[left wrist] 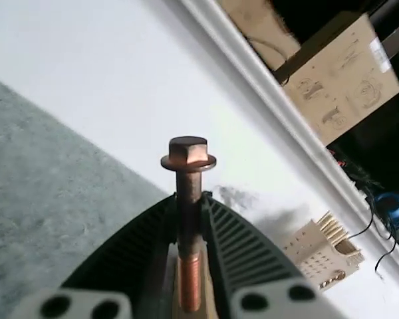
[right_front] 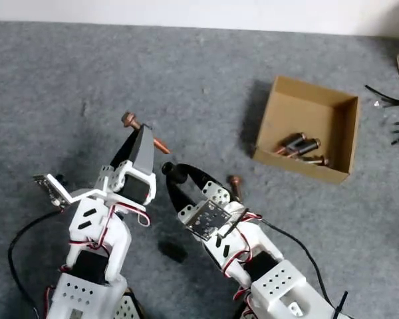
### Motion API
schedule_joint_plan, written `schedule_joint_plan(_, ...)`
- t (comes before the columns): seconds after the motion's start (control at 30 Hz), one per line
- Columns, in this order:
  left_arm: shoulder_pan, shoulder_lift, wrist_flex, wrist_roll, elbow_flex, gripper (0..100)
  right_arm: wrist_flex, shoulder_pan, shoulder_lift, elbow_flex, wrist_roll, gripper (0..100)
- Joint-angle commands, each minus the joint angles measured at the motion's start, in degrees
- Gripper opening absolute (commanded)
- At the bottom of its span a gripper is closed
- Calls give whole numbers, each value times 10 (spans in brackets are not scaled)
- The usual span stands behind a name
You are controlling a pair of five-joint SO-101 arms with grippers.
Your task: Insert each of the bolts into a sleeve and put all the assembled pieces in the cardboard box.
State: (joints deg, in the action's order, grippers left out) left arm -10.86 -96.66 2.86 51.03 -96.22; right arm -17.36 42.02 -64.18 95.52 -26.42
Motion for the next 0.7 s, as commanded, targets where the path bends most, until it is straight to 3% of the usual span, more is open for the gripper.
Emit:
schedule_joint_plan(0.0, -8, -11, 46, -4, 22, 6, -17, 1, -7, 47, -6, 5)
schedule_joint_plan(0.17, -8, -11, 143, -3, 70, 6, -18, -15, -7, 45, -6, 5)
schedule_joint_plan(0.43, -10, -35, 146, -2, 111, 6, -17, -13, -7, 45, -6, 5)
schedule_joint_plan(0.67, -68, -79, 170, -5, 108, 6, -17, -16, -7, 45, -6, 5)
